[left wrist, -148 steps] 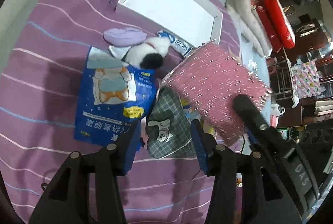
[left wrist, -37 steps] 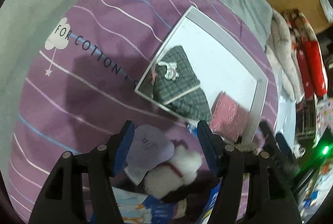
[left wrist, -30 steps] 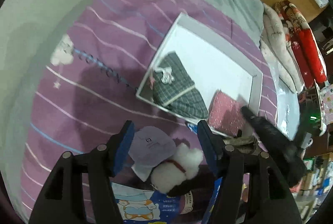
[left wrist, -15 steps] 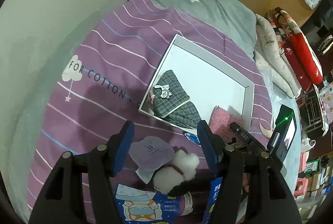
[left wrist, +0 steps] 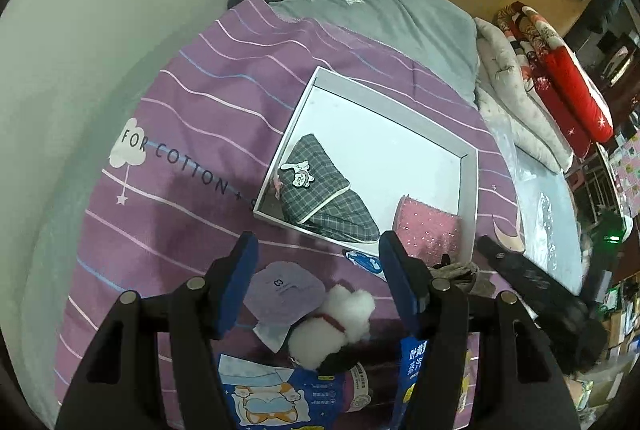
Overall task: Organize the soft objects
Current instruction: 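Grasp the beige plaid pouch with the right gripper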
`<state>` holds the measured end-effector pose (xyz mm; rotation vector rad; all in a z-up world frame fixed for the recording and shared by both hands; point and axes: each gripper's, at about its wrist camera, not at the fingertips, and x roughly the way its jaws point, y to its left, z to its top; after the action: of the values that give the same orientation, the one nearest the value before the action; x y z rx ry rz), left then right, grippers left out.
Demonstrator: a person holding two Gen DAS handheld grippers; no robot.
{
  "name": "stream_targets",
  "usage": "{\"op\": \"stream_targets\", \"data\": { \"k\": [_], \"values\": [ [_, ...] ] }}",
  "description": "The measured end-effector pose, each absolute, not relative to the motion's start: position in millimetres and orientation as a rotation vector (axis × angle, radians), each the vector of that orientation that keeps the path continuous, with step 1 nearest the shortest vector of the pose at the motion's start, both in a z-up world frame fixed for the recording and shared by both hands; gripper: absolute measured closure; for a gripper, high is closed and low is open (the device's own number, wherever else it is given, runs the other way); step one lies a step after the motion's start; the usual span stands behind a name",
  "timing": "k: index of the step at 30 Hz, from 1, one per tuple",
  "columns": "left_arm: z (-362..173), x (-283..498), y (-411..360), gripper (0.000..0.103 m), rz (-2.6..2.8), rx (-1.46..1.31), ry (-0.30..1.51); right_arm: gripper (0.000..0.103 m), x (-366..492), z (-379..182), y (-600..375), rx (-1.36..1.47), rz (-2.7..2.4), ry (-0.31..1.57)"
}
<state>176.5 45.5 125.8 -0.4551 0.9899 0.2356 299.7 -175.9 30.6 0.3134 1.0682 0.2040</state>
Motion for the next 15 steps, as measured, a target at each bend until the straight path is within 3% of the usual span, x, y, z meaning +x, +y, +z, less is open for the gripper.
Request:
{"op": "stream_targets", "data": {
  "k": [5, 15],
  "values": [
    [115.9, 181.8, 41.0, 0.039, 0.21, -0.448, 1.011, 0.044, 288.7, 47.2, -181.4, 0.289, 0.213, 1.041],
    [88.6, 194.6, 41.8, 0.04, 0.035, -0.621, 1.085, 0.043, 291.9, 31.5, -182.8, 0.224, 0.183, 1.141]
  ]
}}
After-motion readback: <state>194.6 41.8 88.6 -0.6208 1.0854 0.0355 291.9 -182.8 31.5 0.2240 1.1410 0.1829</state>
